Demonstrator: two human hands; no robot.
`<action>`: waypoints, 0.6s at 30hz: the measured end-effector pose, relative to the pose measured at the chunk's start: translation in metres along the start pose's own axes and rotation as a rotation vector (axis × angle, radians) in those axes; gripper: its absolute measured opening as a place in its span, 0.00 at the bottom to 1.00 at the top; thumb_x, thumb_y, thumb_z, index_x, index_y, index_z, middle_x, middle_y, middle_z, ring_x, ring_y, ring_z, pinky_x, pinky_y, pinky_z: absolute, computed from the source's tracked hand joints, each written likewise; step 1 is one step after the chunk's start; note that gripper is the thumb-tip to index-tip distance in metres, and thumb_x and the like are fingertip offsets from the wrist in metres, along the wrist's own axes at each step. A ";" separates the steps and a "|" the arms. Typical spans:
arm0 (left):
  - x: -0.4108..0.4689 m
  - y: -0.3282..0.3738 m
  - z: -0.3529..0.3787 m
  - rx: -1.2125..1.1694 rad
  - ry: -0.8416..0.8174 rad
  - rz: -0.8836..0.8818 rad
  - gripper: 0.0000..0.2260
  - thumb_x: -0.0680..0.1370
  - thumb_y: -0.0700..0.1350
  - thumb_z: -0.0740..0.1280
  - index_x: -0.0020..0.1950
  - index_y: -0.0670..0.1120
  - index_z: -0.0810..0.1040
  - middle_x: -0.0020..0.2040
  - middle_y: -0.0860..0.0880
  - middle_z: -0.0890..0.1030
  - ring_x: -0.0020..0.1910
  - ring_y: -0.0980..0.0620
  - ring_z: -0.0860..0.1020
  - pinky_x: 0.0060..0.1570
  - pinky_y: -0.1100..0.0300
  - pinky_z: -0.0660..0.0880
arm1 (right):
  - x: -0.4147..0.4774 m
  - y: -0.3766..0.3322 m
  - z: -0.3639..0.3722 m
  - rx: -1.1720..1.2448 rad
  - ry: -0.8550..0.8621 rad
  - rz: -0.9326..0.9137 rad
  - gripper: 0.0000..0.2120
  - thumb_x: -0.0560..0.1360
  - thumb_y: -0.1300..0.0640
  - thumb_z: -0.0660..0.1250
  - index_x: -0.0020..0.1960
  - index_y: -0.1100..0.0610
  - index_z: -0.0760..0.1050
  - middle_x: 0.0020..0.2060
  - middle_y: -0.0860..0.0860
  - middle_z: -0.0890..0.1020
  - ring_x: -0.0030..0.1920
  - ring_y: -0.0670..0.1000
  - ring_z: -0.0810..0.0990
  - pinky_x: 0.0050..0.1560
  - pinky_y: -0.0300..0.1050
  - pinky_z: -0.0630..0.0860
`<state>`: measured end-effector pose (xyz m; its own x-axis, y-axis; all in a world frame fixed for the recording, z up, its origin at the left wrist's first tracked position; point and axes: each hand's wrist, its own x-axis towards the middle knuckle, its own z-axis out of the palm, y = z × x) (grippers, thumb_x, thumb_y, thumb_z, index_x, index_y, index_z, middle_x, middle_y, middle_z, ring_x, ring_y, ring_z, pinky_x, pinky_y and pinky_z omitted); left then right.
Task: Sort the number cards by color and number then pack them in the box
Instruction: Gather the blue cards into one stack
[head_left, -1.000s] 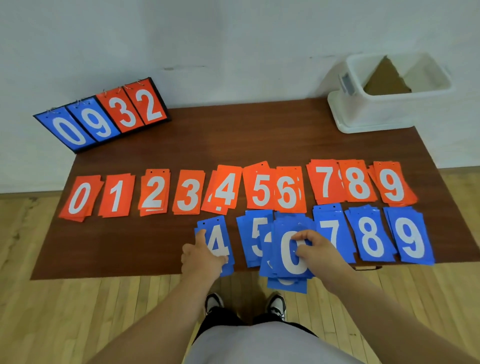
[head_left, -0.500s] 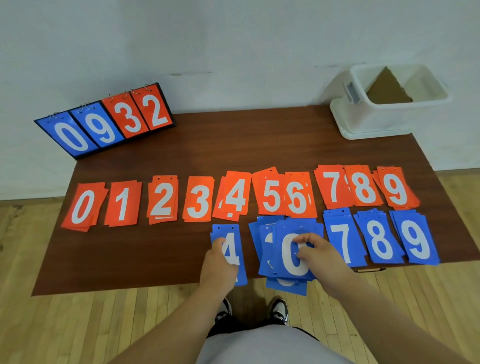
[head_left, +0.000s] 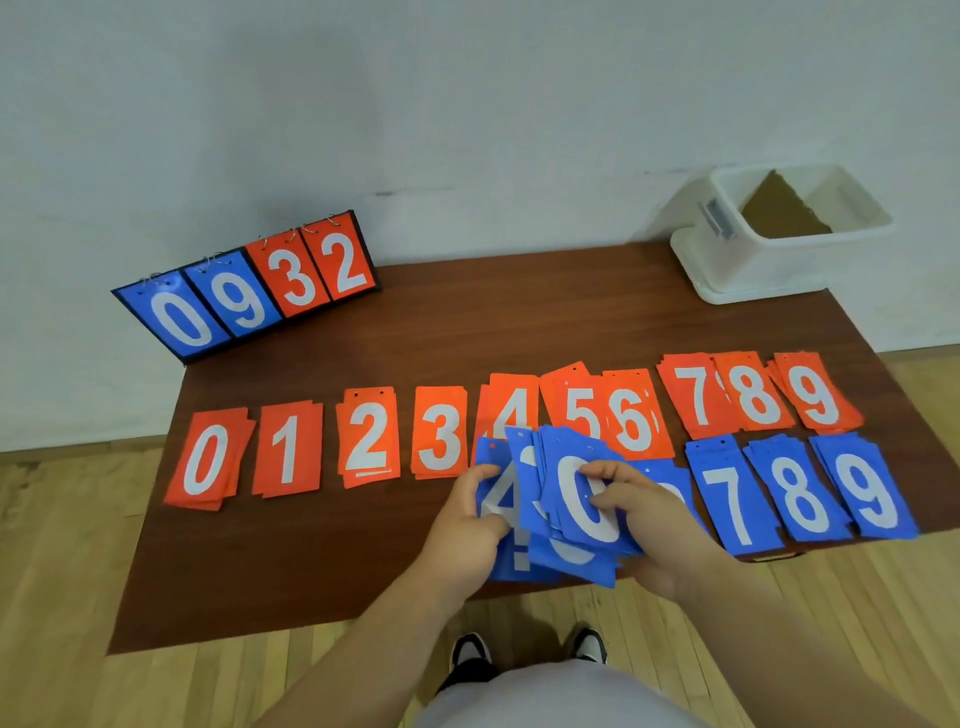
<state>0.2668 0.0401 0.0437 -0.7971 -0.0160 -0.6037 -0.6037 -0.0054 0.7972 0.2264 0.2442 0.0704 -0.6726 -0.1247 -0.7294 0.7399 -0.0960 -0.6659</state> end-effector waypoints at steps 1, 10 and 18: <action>-0.002 0.003 -0.002 -0.014 -0.010 0.020 0.23 0.82 0.35 0.62 0.67 0.62 0.69 0.62 0.56 0.77 0.57 0.51 0.81 0.53 0.54 0.81 | 0.000 0.000 0.003 0.039 -0.012 0.005 0.13 0.79 0.67 0.61 0.56 0.54 0.79 0.54 0.55 0.85 0.44 0.57 0.86 0.37 0.49 0.80; -0.006 0.014 0.011 -0.137 -0.089 0.086 0.15 0.85 0.43 0.58 0.62 0.63 0.74 0.58 0.54 0.82 0.55 0.52 0.83 0.55 0.52 0.82 | -0.002 0.012 0.012 -0.269 0.096 -0.058 0.13 0.79 0.64 0.63 0.56 0.51 0.80 0.57 0.54 0.83 0.53 0.59 0.85 0.51 0.58 0.82; 0.007 0.015 0.048 -0.137 -0.124 0.017 0.16 0.87 0.51 0.53 0.57 0.62 0.80 0.58 0.49 0.84 0.56 0.46 0.84 0.61 0.44 0.79 | 0.004 0.006 -0.020 -0.163 0.035 -0.035 0.12 0.79 0.69 0.63 0.57 0.57 0.80 0.55 0.57 0.84 0.53 0.60 0.85 0.48 0.53 0.83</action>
<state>0.2512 0.0882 0.0507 -0.8083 0.1063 -0.5790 -0.5887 -0.1427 0.7956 0.2280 0.2626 0.0601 -0.7004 -0.0894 -0.7081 0.7057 0.0623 -0.7058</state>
